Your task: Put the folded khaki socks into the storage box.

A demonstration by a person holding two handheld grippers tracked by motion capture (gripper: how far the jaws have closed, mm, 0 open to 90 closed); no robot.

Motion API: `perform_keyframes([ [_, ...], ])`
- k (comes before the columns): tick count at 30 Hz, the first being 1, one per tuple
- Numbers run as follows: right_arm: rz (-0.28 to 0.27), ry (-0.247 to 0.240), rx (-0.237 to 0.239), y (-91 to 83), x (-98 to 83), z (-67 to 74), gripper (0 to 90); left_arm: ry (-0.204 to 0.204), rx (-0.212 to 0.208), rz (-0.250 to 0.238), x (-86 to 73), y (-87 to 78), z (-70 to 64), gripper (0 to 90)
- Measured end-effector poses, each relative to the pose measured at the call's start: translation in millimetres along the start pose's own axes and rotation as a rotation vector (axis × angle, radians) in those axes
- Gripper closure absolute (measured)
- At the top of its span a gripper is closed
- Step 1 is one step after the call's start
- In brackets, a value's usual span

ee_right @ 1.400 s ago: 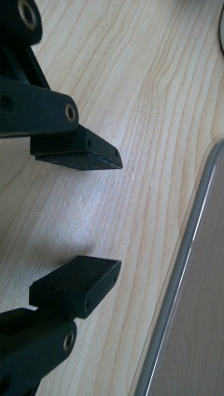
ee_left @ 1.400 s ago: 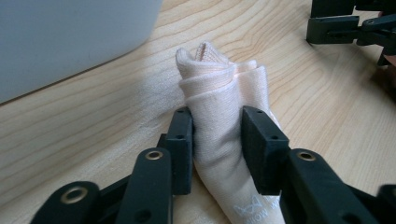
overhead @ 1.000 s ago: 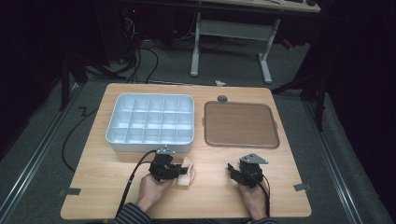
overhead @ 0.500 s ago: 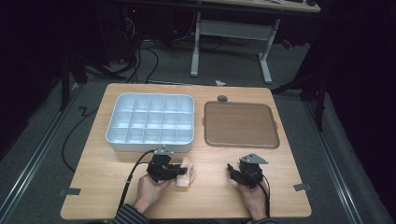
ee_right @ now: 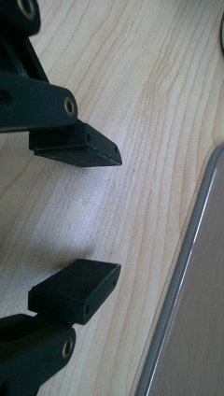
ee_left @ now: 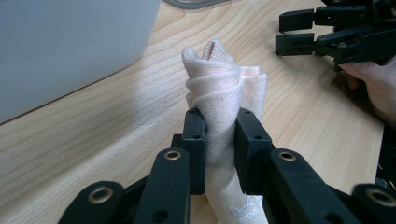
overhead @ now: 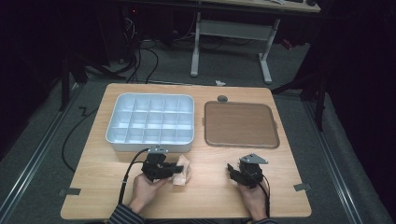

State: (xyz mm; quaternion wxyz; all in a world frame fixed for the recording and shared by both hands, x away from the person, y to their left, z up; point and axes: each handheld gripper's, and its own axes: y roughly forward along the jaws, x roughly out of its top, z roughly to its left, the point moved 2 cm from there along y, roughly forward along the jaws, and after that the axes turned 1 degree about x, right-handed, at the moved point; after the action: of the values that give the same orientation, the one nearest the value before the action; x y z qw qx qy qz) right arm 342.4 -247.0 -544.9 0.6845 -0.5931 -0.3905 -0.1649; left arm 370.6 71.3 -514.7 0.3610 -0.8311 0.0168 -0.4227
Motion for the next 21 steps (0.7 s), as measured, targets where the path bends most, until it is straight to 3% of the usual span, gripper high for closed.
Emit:
perform_keyframes([
  [21, 0.0, 0.003, 0.0, 0.0, 0.0, 0.0, 41.4, -0.005, 0.005, -0.047, 9.0, -26.1, 4.3, 76.7],
])
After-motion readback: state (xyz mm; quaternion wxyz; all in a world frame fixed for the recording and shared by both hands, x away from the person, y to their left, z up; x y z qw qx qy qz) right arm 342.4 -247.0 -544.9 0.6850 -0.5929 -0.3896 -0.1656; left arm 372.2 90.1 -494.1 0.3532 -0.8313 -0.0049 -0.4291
